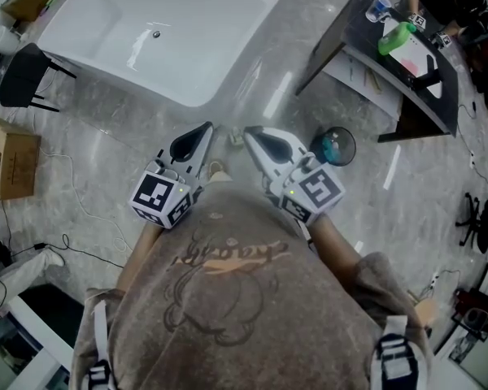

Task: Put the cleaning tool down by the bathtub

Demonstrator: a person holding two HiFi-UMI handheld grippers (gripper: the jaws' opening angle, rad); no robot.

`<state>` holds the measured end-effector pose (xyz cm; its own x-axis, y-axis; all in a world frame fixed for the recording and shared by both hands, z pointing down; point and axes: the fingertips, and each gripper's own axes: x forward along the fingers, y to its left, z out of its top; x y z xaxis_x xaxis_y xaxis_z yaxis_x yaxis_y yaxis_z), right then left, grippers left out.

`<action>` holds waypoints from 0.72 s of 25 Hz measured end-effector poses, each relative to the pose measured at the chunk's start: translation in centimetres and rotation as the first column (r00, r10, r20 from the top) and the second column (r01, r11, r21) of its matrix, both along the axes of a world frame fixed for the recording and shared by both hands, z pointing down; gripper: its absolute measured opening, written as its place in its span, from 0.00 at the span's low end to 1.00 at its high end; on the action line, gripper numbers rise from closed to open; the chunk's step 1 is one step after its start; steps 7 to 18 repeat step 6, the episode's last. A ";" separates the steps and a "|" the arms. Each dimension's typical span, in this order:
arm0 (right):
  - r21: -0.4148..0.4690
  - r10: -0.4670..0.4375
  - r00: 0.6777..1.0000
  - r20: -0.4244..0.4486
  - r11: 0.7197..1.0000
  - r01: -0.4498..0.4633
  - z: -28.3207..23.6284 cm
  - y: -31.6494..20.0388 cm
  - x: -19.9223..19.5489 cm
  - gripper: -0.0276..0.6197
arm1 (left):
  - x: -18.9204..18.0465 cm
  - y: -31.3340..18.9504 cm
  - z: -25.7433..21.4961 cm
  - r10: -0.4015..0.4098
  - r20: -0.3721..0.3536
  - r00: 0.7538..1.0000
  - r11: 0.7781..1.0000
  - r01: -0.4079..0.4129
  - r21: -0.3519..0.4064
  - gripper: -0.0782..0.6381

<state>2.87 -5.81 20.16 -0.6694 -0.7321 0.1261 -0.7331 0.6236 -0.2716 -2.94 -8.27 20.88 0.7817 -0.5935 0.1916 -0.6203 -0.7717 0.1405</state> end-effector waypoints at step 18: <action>-0.006 -0.016 1.000 0.005 1.000 0.016 0.7 0.1 0.1 0.05 | 0.6 0.0 0.7 -0.001 -0.003 1.000 1.000 0.001 -0.006 0.12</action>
